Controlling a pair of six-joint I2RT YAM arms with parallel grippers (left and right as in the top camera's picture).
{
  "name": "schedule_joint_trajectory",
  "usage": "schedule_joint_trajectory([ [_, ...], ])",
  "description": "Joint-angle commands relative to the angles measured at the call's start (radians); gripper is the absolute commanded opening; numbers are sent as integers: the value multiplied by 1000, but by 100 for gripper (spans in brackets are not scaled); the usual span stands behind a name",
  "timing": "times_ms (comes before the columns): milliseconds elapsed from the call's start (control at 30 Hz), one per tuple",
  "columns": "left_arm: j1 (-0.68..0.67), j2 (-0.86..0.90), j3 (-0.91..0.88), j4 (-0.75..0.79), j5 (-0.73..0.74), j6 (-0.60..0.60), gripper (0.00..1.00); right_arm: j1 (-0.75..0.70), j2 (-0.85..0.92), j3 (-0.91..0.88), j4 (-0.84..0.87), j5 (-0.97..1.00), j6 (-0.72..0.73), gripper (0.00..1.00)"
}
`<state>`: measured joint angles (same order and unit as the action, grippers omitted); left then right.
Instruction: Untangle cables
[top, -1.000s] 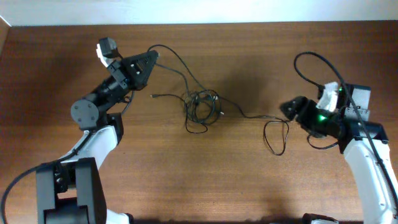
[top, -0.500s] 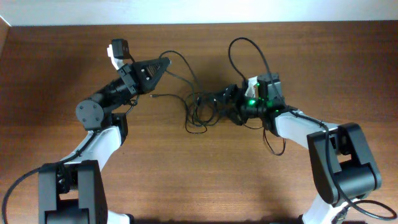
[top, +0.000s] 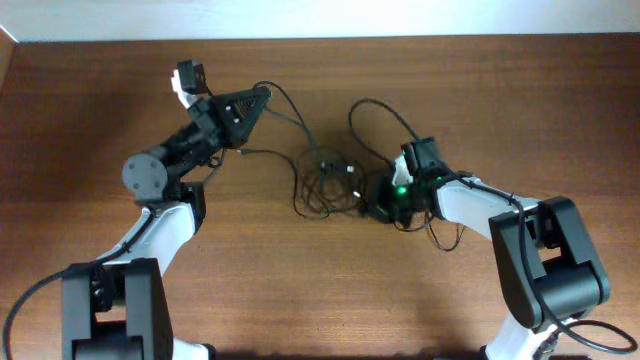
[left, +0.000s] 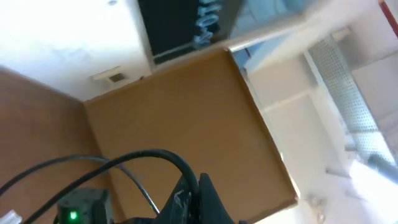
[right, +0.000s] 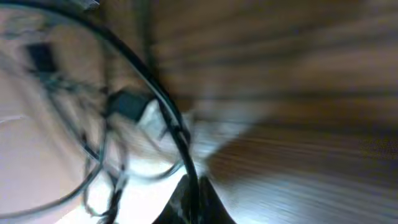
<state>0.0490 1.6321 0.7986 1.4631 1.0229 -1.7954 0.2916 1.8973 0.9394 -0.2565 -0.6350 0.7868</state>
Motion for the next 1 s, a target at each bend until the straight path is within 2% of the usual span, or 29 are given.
schedule_joint_trajectory([
  [0,-1,-17,8,-152,-37,21,0,-83,-50,-5,-158,200,-185,4],
  [133,-1,-17,8,-245,-43,58,0,-228,-102,-5,-333,395,-259,4],
  [267,-1,-17,8,-246,-57,59,0,-328,-102,-5,-385,497,-260,4],
  [333,6,-17,8,-246,-150,72,0,-388,-102,-5,-384,555,-260,4],
  [433,90,-17,8,-275,-185,269,0,-488,-102,-5,-386,589,-268,4],
  [500,165,-17,8,-378,-183,393,0,-541,-102,-5,-387,638,-282,4],
  [567,236,-17,8,-632,-175,594,0,-609,-102,-5,-391,643,-309,4],
  [633,242,-17,8,-858,-187,758,0,-620,-102,-5,-391,643,-309,4],
  [700,242,-17,8,-1065,-240,871,0,-618,-102,-5,-390,643,-309,4],
  [800,242,-17,8,-1159,-257,915,0,-618,-102,-5,-387,643,-309,4],
  [900,242,-41,8,-1143,-175,914,0,-618,-102,-5,-376,643,-309,4],
  [967,239,-90,8,-1064,-116,886,0,-618,-102,-5,-371,642,-309,4],
])
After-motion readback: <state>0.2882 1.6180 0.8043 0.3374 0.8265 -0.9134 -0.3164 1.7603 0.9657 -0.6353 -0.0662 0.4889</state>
